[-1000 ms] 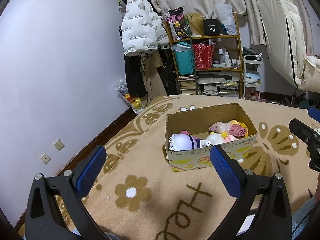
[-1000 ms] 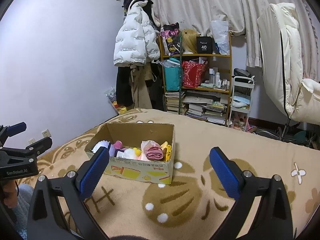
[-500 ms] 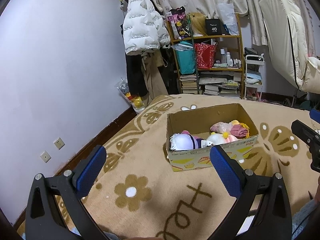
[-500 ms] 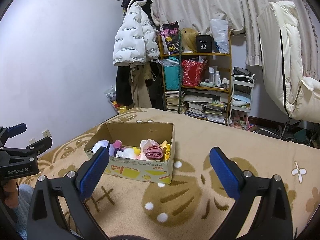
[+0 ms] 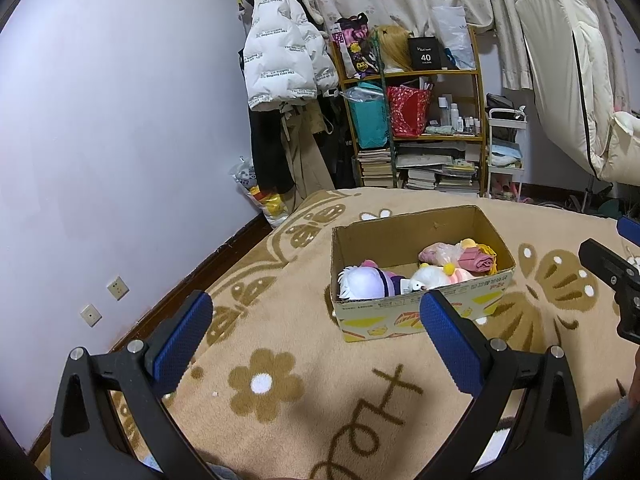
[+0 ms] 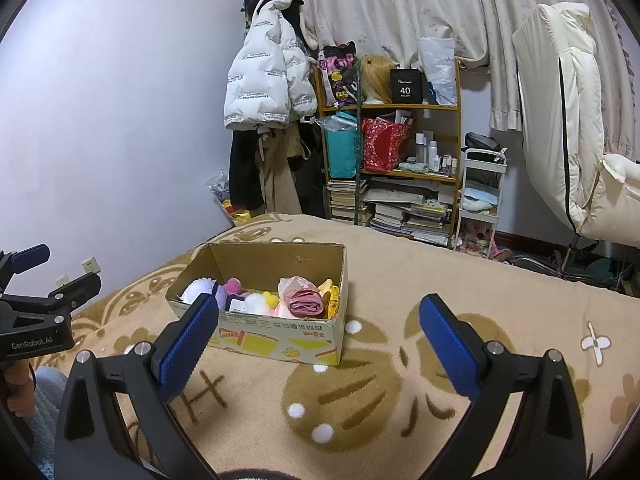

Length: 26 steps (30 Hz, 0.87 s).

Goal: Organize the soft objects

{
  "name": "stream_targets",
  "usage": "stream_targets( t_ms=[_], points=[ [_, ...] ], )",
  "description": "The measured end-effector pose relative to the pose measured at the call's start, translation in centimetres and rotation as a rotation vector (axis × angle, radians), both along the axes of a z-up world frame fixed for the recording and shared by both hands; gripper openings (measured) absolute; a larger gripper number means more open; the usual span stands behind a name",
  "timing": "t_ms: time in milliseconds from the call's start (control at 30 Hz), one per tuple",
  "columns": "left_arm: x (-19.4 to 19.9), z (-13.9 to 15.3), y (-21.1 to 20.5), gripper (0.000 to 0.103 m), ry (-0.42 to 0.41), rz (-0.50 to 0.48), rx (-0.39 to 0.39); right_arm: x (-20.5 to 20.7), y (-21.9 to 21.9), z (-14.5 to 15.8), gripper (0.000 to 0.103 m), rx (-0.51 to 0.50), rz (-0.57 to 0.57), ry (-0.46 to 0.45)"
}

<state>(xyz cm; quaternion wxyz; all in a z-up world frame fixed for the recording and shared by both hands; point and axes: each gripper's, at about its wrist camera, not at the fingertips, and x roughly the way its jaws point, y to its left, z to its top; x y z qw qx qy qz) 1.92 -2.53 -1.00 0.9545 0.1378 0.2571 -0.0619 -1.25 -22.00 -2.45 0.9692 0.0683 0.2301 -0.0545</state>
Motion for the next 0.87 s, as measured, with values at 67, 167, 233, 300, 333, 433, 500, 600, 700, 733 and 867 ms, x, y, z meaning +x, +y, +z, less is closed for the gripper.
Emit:
stream_targets(
  t_ms=[67,167,233,300,333,433,500,600,700,733,867],
  points=[
    [0.01,-0.07,-0.04,0.102,0.000,0.000,0.002,0.00,0.05,-0.08,0.103,-0.002,-0.002,0.000],
    [0.04,-0.04,-0.05,0.102,-0.002,0.001,0.004,0.01,0.03,0.01,0.103,-0.001,-0.001,0.001],
    [-0.16,-0.10,-0.15,0.102,-0.001,0.001,0.003,0.02,0.05,-0.03,0.103,-0.001,-0.003,0.003],
    [-0.17,-0.14,-0.18,0.102,-0.001,0.001,0.003,-0.03,0.00,-0.11,0.103,0.000,-0.003,0.002],
    [-0.16,-0.10,-0.16,0.102,-0.001,0.002,0.004,-0.02,-0.01,-0.10,0.103,0.000,-0.004,0.002],
    [-0.15,-0.09,-0.15,0.102,0.000,0.001,0.004,-0.02,-0.05,-0.09,0.103,0.000,-0.002,0.003],
    [-0.13,-0.08,-0.15,0.102,0.000,0.001,0.003,-0.04,-0.04,-0.12,0.103,-0.001,-0.002,0.004],
    [-0.26,-0.20,-0.22,0.102,0.000,0.001,0.004,-0.01,-0.02,-0.05,0.103,0.000,-0.004,0.004],
    [-0.24,-0.17,-0.21,0.102,0.000,0.002,0.005,-0.01,-0.05,-0.01,0.103,0.000,-0.004,0.004],
    [-0.24,-0.16,-0.20,0.102,0.000,0.002,0.004,-0.01,-0.08,0.01,0.103,0.000,-0.003,0.004],
    [-0.24,-0.22,-0.26,0.102,0.001,0.002,0.003,-0.05,-0.15,-0.05,0.103,0.000,-0.003,0.005]
  ],
)
